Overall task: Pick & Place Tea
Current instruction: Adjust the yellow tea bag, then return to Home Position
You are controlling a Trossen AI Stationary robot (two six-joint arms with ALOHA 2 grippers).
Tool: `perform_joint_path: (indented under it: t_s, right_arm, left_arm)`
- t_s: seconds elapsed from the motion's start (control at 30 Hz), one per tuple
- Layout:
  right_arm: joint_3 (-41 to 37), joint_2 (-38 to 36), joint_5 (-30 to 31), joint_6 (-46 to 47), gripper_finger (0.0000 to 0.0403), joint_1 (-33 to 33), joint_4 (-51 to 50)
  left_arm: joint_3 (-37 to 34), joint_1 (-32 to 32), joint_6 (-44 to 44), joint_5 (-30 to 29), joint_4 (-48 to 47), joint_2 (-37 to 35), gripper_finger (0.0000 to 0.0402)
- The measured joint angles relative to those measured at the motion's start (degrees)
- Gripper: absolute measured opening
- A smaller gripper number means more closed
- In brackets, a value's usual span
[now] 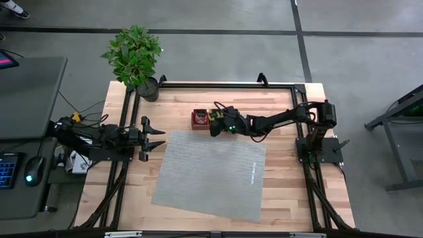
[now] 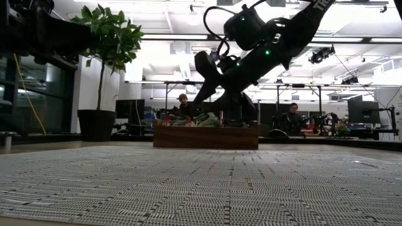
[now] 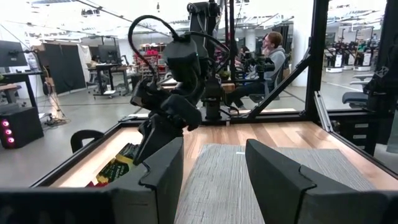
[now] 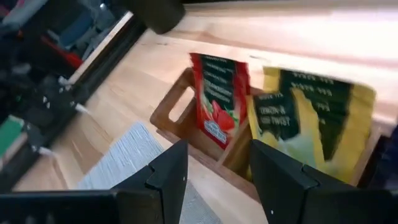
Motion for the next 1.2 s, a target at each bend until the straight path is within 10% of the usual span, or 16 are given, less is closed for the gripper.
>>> perform_joint_path:
  t_s: [0.23,0.67,1.2]
  right_arm:
    - [0.01,0.00,0.38,16.97,0.0165,-1.23,-4.48]
    - [0.01,-0.02,1.93,21.80,0.0165,-1.04,-9.56]
    - [0.01,-3.19,1.56,8.71,0.0165,-1.14,-0.91]
  left_arm:
    - [0.00,0.00,-0.07,-0.02,0.02,0.00,0.0170]
    - [0.00,0.00,-1.05,-0.04,-0.91,0.00,0.0170]
    - [0.00,0.00,-1.18,0.17,-0.83,-0.02,0.0170]
